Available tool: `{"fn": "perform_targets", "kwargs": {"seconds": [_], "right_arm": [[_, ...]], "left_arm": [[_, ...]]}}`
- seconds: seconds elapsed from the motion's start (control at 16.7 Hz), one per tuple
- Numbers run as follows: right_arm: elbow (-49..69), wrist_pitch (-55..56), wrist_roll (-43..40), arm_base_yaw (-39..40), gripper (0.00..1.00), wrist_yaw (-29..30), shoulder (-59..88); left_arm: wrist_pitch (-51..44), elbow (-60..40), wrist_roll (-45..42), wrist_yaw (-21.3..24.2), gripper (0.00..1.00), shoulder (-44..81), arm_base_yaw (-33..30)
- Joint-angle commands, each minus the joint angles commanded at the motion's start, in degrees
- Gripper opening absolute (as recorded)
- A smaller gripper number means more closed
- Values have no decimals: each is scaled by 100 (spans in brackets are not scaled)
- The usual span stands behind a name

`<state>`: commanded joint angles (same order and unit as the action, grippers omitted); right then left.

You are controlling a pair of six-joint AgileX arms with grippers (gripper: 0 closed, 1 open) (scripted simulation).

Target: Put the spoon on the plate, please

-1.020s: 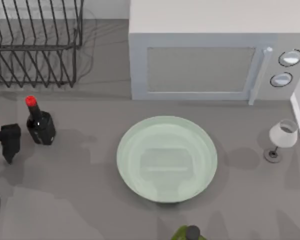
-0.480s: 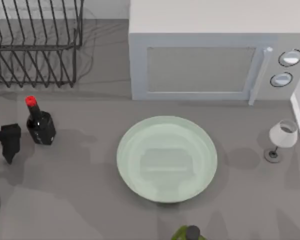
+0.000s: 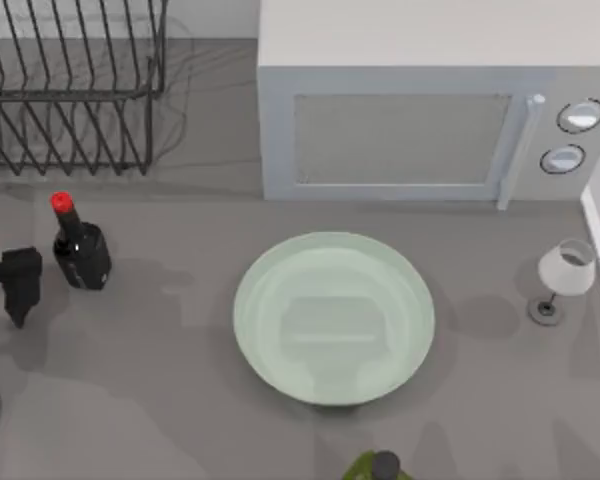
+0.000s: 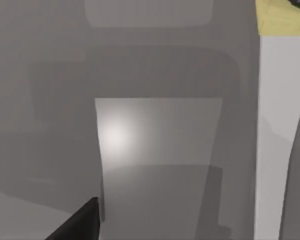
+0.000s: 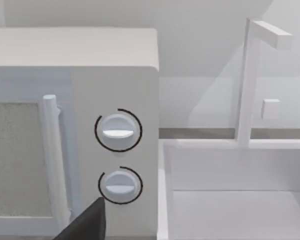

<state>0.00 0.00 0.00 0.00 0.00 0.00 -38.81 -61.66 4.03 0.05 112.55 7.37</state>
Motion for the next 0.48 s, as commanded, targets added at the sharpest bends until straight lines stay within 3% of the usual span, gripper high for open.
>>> {"fn": "perform_targets", "kwargs": {"seconds": [0.3,0.48], "right_arm": [[0,0,0,0,100,0,0],[0,0,0,0,100,0,0]], "left_arm": [[0,0,0,0,0,0,0],[-546,-24,-4,14,0,-458,-1]]}}
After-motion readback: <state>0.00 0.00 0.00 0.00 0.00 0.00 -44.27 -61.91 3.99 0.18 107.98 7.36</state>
